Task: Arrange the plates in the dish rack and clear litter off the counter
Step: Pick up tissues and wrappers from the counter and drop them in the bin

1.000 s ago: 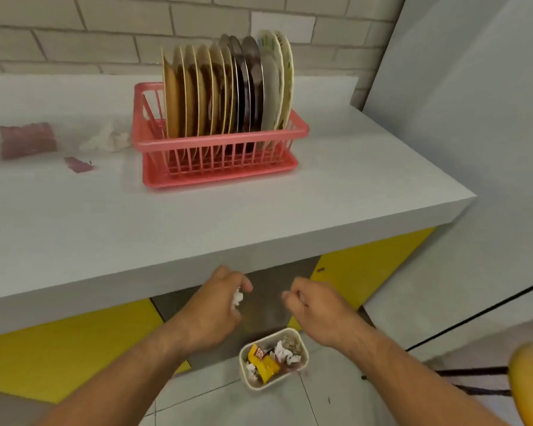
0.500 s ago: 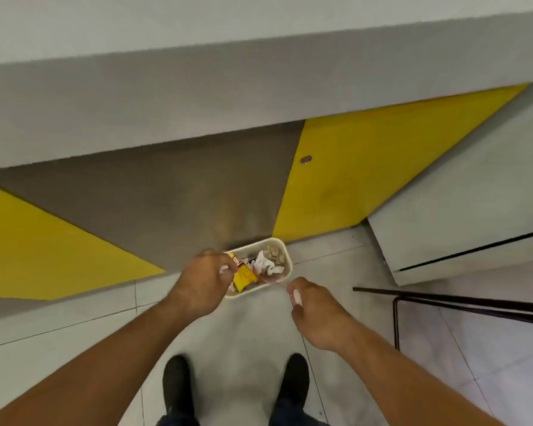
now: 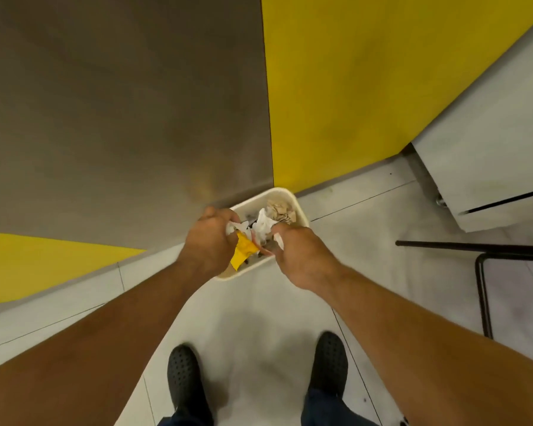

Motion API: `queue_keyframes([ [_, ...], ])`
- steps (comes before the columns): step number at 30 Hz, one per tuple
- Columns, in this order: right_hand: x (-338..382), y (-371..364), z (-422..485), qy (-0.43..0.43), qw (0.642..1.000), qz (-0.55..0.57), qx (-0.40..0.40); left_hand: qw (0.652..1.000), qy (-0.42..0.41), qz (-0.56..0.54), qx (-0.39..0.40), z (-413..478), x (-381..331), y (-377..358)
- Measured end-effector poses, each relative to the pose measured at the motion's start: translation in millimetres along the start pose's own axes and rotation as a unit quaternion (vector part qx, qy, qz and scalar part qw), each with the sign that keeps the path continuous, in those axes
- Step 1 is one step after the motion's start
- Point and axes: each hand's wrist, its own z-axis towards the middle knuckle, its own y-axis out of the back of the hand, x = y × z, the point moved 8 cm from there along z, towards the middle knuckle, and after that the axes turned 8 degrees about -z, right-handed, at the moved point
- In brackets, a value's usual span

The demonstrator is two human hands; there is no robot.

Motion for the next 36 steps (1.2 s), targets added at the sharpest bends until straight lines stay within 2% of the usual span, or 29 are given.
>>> queue_keyframes([
  [4,-2.7,-22.0,43.3,0.001,1.0,0.016,-0.007,0.998,0.057,0.002,0.021,27.7,32.4,-25.8],
  [7,-2.7,-40.5,56.1,0.008,1.0,0.0,0.03,0.996,0.056,-0.032,0.057,34.2,44.7,-40.5],
  [9,-5.1,-43.5,54.6,0.017,0.999,-0.02,0.027,0.994,0.051,-0.063,0.075,33.8,46.2,-45.6],
  [14,-12.1,-29.6,29.8,0.029,1.0,-0.01,0.005,0.996,0.049,-0.061,0.044,25.9,35.7,-33.0],
  [17,-3.1,-11.8,6.8,0.045,0.998,-0.034,0.002,0.999,0.018,-0.033,0.038,12.6,17.5,-14.3],
  [24,38.6,67.4,-55.3,0.054,0.998,-0.041,-0.006,0.998,-0.043,-0.013,0.034,-46.9,-30.3,68.4],
  [29,89.9,151.0,-105.5,0.059,0.995,-0.056,-0.05,0.997,-0.077,0.004,0.0,-108.1,-71.4,155.0],
  [36,196.8,274.9,-177.8,0.126,0.981,-0.087,-0.118,0.985,-0.143,0.037,-0.085,-191.5,-146.1,300.9],
])
